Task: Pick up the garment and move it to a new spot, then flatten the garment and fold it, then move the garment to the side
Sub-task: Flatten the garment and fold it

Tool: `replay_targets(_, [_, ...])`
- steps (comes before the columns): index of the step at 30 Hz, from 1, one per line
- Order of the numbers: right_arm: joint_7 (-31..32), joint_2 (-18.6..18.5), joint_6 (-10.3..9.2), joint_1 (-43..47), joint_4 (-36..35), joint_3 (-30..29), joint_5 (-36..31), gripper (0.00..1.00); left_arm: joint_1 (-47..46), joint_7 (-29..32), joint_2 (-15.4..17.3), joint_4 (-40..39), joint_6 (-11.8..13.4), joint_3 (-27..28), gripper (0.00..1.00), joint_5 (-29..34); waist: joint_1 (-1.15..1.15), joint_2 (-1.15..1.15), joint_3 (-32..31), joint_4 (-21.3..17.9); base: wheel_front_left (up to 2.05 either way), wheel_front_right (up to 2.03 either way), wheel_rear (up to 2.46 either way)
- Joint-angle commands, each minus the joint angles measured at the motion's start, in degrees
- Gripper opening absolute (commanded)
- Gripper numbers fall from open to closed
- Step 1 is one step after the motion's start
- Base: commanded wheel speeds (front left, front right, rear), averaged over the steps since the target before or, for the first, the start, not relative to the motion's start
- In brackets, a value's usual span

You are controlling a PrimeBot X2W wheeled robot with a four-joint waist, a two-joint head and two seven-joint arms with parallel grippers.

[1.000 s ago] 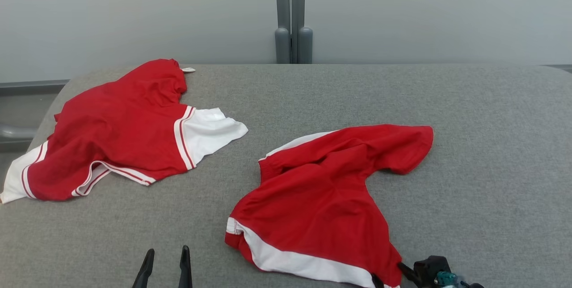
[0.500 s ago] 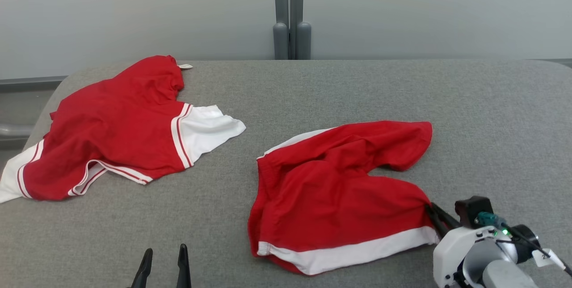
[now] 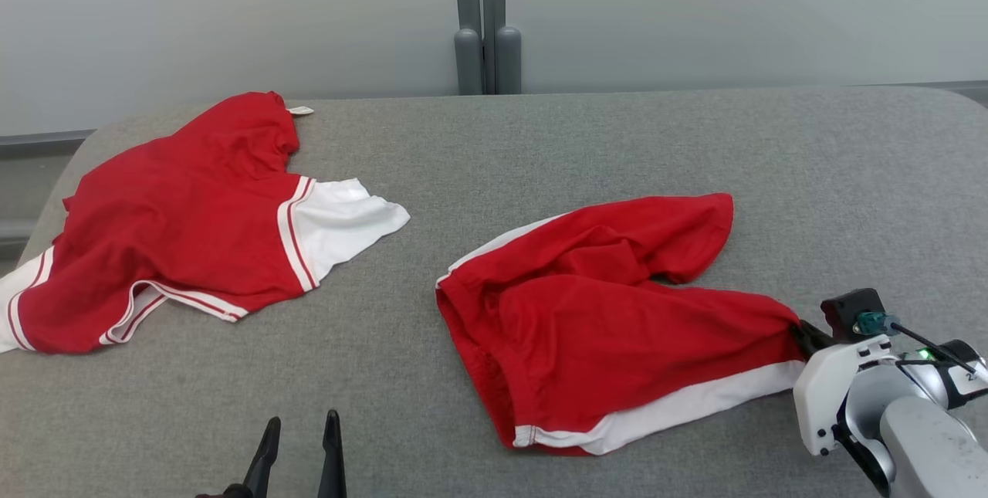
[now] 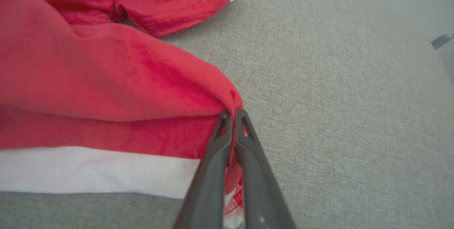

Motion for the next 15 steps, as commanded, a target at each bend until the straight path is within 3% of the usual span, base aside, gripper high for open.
replay_targets(1, [-0.5, -0.2, -0.10, -1.0, 1.1, -0.1, 0.3, 0.00, -1.1, 0.0, 0.1, 0.1, -0.2, 0.0, 1.00, -0.2, 0.00, 0.00, 0.2, 0.1, 0.00, 0.00, 0.00])
replay_targets(3, [-1.6, 0.1, -0.10, -1.1, 2.9, -0.1, 0.3, 0.26, -1.2, 0.0, 0.1, 0.4, -0.4, -0.1, 1.00, 0.0, 0.00, 0.00, 0.3, 0.2, 0.00, 0.00, 0.00])
replay_targets(4, [-2.5, 0.4, -0.10, -1.1, 3.8, -0.3, 0.4, 0.76, -1.1, 0.0, 0.1, 0.6, -0.4, -0.1, 1.00, 0.1, 0.00, 0.00, 0.2, 0.2, 0.00, 0.00, 0.00])
replay_targets(5, [-3.3, 0.4, -0.10, -1.2, 4.3, -0.7, 0.2, 1.00, -1.1, 0.0, 0.1, 0.6, -0.5, 0.0, 1.00, 0.2, 0.00, 0.00, 0.2, 0.2, 0.00, 0.00, 0.00])
replay_targets(10, [-10.0, 1.1, -0.10, 0.2, 5.5, -4.9, -2.1, 1.00, -0.8, 0.0, 0.1, 0.7, -0.6, 0.6, 1.00, 1.2, 0.00, 0.00, -0.4, -0.3, 0.00, 0.00, 0.00])
replay_targets(15, [-16.9, 1.2, -0.10, 3.7, 1.6, -11.1, -5.7, 1.00, -0.1, 0.0, 0.1, 0.3, -1.0, 1.7, 1.00, 2.2, 0.00, 0.00, -1.1, -1.5, 0.00, 0.00, 0.00])
